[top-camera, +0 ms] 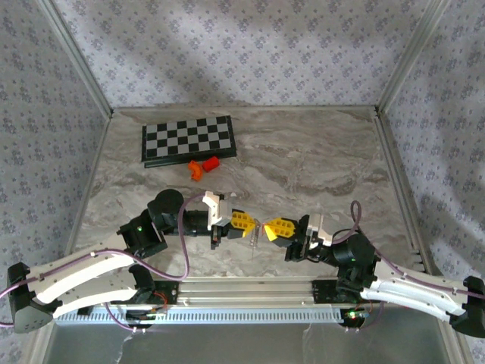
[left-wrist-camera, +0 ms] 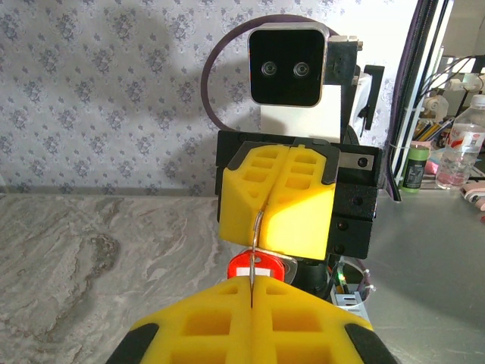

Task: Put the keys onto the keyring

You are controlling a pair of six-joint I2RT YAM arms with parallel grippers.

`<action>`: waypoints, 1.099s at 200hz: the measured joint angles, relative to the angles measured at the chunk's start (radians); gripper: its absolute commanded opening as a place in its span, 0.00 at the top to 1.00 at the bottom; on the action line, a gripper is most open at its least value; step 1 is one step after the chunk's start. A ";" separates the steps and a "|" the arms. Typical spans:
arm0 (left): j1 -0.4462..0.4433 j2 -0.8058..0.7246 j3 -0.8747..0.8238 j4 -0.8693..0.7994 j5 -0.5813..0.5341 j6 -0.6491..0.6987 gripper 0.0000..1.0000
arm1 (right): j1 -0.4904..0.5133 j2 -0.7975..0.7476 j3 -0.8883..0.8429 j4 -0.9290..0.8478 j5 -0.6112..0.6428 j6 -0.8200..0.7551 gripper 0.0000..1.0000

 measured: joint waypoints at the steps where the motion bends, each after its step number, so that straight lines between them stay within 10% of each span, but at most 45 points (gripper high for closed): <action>1: 0.000 0.000 0.000 0.000 0.000 0.000 1.00 | 0.000 0.000 0.000 0.000 0.000 0.000 1.00; 220: 0.000 -0.001 0.000 -0.001 0.003 0.000 1.00 | 0.002 0.002 0.000 -0.035 0.000 0.019 1.00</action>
